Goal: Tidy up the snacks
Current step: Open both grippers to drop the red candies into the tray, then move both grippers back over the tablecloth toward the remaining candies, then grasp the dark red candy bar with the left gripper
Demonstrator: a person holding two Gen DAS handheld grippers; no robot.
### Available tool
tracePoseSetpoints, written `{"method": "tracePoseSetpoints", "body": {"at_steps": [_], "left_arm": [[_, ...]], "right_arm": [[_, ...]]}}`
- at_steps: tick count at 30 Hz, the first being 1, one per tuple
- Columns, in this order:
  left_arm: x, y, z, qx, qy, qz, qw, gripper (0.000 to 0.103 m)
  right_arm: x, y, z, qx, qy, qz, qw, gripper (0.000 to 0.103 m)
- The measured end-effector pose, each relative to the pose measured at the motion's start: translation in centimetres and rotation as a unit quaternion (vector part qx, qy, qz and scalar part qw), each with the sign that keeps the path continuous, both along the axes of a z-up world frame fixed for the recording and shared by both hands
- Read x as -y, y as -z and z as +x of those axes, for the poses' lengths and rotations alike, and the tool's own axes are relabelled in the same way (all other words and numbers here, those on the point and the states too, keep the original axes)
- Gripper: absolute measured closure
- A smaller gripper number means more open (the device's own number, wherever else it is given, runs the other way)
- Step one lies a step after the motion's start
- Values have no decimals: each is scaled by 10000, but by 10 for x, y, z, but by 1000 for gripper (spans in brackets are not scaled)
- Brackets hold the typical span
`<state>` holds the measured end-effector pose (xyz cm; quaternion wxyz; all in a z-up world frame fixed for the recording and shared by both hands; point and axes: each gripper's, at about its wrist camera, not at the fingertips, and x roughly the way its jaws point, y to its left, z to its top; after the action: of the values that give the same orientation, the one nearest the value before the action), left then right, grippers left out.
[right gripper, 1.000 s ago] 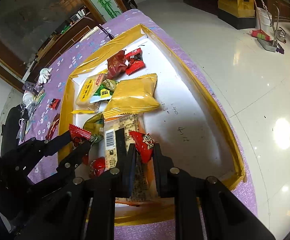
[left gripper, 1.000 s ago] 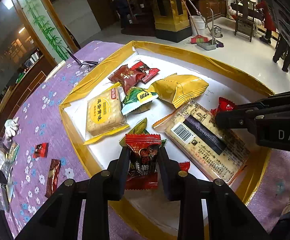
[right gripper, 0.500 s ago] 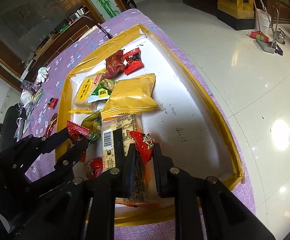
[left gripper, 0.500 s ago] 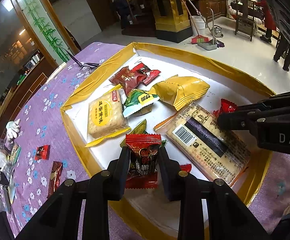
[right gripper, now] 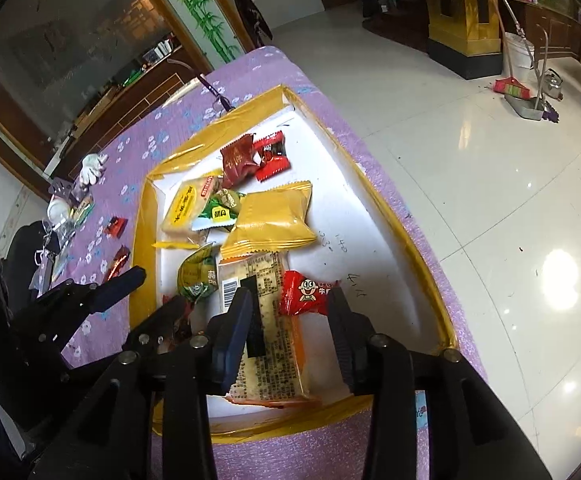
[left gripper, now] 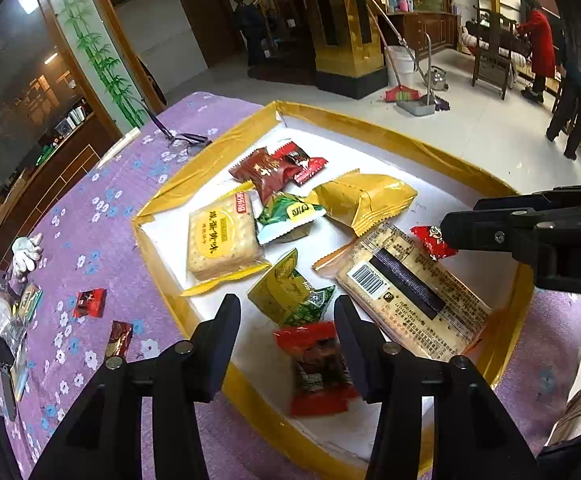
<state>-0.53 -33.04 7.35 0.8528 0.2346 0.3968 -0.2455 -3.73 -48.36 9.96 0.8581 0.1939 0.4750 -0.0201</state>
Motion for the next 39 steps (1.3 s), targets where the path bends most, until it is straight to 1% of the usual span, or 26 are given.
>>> {"method": "tracePoseSetpoints", "body": {"at_steps": [6, 10, 13, 17, 20, 22, 25, 26, 28, 31, 34, 39], "left_arm": [[-26, -13, 1, 4, -172, -367, 9992, 52], [-50, -18, 6, 21, -427, -483, 9979, 52], [-70, -19, 11, 6, -652, -552, 9963, 52], [-102, -18, 18, -57, -991, -633, 9930, 52], [-129, -13, 23, -116, -1261, -629, 9900, 52], [-145, -9, 27, -157, -1413, -608, 9880, 52], [-172, -1, 37, -264, -1652, -546, 9844, 52], [-182, 2, 43, -313, -1730, -516, 9831, 52], [-195, 9, 52, -434, -1824, -490, 9810, 52], [-205, 19, 69, -642, -1848, -506, 9794, 52], [-199, 28, 83, -841, -1645, -513, 9814, 52], [-185, 44, 107, -1092, -1543, -361, 9813, 52]], "right_arm": [[-6, -5, -1, 45, 49, -12, 10000, 65], [-16, -8, 0, 36, 12, -5, 10000, 65], [-30, -10, 1, 62, -146, -18, 9999, 65], [-65, -12, 3, 78, -632, -99, 9979, 64], [-103, -11, 2, 78, -1269, -148, 9918, 64], [-134, -9, 0, 84, -1800, -242, 9833, 64], [-169, -4, -5, 59, -2374, -335, 9708, 64], [-181, -2, -7, 44, -2544, -395, 9663, 64], [-196, 1, -11, 24, -2717, -472, 9612, 64], [-197, 3, -12, -21, -2655, -480, 9629, 64], [-190, 4, -13, -60, -2468, -474, 9679, 64], [-179, 1, -25, -59, -2257, -521, 9728, 64]]}}
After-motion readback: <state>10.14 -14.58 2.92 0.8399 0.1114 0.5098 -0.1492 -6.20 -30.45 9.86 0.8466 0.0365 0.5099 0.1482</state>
